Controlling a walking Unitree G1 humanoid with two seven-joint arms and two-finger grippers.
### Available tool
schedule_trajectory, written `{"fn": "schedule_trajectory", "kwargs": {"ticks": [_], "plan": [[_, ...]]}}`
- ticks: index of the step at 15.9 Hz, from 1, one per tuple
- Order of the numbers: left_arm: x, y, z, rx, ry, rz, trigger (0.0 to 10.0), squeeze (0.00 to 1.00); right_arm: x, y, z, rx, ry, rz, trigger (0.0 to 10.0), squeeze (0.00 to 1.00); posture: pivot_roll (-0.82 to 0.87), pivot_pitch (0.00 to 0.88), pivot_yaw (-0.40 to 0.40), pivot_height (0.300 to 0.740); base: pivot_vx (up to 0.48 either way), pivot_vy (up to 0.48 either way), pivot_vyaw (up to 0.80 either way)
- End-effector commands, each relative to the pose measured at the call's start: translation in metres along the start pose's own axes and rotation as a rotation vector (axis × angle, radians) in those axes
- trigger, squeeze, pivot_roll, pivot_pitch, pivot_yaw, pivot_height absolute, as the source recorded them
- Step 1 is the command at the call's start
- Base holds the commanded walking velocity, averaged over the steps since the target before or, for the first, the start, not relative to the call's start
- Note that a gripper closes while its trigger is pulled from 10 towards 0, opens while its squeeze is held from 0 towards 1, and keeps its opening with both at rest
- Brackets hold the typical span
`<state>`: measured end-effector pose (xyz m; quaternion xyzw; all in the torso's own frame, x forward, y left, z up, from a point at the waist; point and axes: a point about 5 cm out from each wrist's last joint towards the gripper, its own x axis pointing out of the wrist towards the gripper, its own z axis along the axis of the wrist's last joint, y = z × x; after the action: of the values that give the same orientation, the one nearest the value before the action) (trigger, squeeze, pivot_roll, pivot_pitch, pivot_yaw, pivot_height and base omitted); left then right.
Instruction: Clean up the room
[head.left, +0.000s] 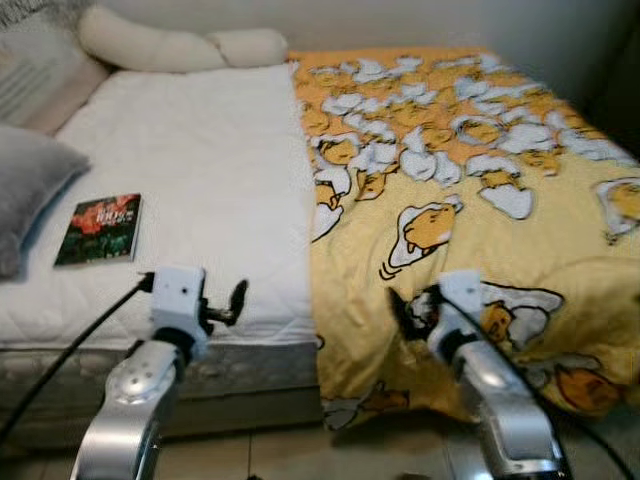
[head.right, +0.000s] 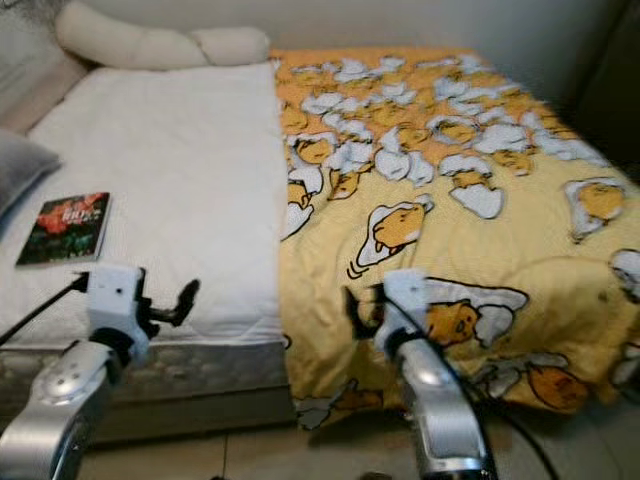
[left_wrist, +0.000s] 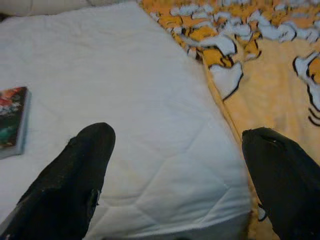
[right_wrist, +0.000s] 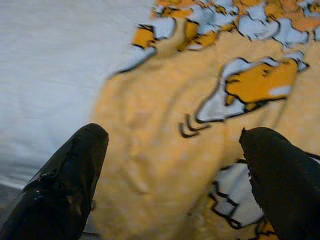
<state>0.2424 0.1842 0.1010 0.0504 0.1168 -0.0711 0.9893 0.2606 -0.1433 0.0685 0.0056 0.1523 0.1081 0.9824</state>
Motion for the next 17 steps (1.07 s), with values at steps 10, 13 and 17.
{"fn": "schedule_trajectory", "kwargs": {"ticks": [10, 13, 17], "plan": [[0.0049, -0.0062, 0.0082, 0.012, -0.036, -0.019, 10.0, 0.00, 0.0013, -0.0087, 0.0026, 0.013, 0.003, 0.002, 10.0, 0.00, 0.03, 0.000, 0.023, 0.740, 0.078, 0.000, 0.00], [0.0037, -0.0067, 0.0056, 0.004, -0.027, -0.018, 10.0, 0.00, 0.0015, -0.0065, 0.0054, -0.009, -0.006, 0.025, 10.0, 0.00, 0.03, 0.000, 0.018, 0.740, 0.299, 0.000, 0.00], [0.0018, -0.0028, 0.0003, -0.021, -0.015, 0.026, 10.0, 0.00, 0.0014, -0.0079, 0.0047, -0.022, 0.010, 0.027, 10.0, 0.00, 0.03, 0.000, 0.004, 0.740, 0.301, 0.000, 0.00]]}}
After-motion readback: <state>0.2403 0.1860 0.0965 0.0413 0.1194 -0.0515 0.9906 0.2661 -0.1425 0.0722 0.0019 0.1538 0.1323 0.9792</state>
